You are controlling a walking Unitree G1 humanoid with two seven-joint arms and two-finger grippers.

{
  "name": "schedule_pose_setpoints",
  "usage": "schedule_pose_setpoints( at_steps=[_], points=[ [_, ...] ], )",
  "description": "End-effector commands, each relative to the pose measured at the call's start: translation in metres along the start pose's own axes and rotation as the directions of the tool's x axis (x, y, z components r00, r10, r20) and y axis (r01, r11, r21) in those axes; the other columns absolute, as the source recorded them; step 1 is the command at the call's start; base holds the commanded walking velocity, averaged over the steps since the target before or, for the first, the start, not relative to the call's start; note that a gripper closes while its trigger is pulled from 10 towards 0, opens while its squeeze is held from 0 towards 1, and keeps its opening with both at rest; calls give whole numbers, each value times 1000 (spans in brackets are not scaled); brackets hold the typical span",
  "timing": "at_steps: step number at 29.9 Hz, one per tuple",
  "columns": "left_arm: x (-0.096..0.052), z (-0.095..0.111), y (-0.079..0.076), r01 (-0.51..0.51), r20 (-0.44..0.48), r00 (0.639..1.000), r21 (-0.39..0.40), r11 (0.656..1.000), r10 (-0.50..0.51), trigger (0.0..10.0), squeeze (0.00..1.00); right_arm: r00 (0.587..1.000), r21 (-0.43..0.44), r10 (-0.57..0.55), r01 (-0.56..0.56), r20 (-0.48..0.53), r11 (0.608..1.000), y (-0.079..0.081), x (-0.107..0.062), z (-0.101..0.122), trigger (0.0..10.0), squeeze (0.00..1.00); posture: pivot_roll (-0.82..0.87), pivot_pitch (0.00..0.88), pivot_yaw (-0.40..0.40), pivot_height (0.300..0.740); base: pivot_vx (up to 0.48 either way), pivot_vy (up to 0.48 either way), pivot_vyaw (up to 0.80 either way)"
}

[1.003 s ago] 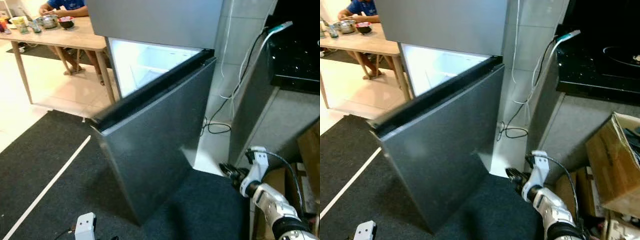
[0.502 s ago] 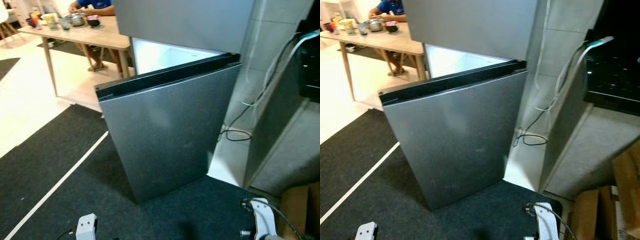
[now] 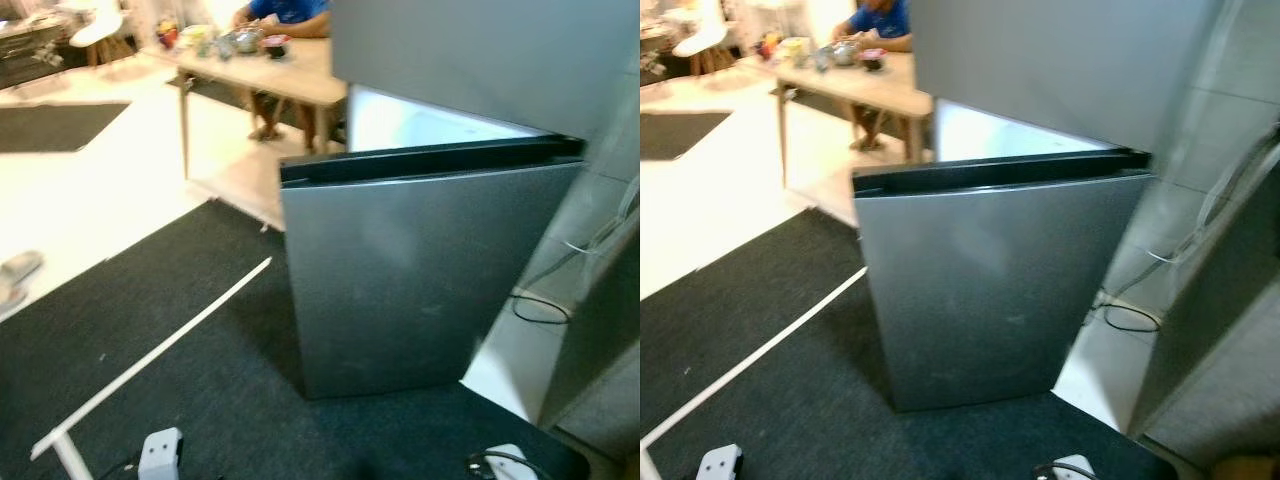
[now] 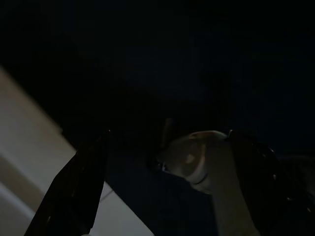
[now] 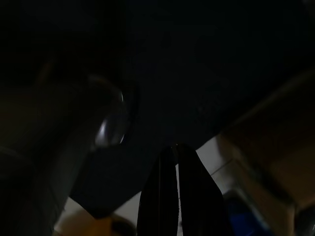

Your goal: Restocking fridge

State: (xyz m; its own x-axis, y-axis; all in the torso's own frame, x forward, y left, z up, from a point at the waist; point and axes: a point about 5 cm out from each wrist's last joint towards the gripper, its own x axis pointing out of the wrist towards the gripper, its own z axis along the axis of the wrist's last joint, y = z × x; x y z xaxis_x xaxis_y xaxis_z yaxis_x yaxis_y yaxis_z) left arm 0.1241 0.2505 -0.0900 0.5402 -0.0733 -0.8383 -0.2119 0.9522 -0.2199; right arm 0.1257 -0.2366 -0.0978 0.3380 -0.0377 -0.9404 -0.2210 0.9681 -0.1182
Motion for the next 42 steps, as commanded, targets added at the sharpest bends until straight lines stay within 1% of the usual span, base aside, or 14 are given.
schedule_pose_setpoints(
  at_steps=[1, 4, 7, 9, 12, 16, 29, 42],
  points=[
    [0, -4, -1, -4, -20, 1000, 2, 1000, 4, 10000, 0, 1000, -17, -10, 10, -8, 1000, -3, -1, -3, 10000, 0, -40, 0, 7, 740, 0, 0, 731],
    [1, -3, -3, -1, -20, 1000, -1, 1000, 1, 10000, 0, 1000, -37, -25, 24, -3, 999, -3, -1, -2, 10000, 0, -41, 0, 6, 740, 0, 0, 729],
    [2, -3, -4, 1, -19, 1000, -2, 1000, -1, 10000, 0, 999, -39, -46, 47, 27, 998, -5, -1, 0, 10000, 0, -41, 0, 6, 740, 0, 0, 731],
    [2, -2, -4, 1, -17, 1000, 2, 1000, -1, 10000, 0, 997, -40, -67, 68, 36, 997, -6, -1, 3, 10000, 0, -41, 0, 6, 740, 0, 0, 0],
    [2, -3, -4, -1, -22, 1000, 19, 1000, 2, 10000, 0, 997, -68, -68, 70, 35, 995, -7, -1, 5, 10000, 0, -40, 0, 7, 740, 161, 0, 0],
    [2, -3, -5, 2, -25, 1000, 22, 1000, -2, 10000, 0, 998, -86, -63, 66, 29, 994, -7, -1, 5, 10000, 0, -39, 0, 8, 740, 246, 0, 0],
    [2, -4, -6, 11, -31, 999, 33, 999, -10, 10000, 0, 998, -99, -54, 56, 18, 994, -4, 0, 1, 10000, 0, -37, 0, 8, 740, 248, 0, 0],
    [2, -5, -6, 13, -34, 999, 33, 999, -12, 10000, 0, 999, -107, -46, 48, 17, 993, -2, 0, 1, 10000, 0, -40, 0, 5, 740, 250, 0, 0]
  ],
)
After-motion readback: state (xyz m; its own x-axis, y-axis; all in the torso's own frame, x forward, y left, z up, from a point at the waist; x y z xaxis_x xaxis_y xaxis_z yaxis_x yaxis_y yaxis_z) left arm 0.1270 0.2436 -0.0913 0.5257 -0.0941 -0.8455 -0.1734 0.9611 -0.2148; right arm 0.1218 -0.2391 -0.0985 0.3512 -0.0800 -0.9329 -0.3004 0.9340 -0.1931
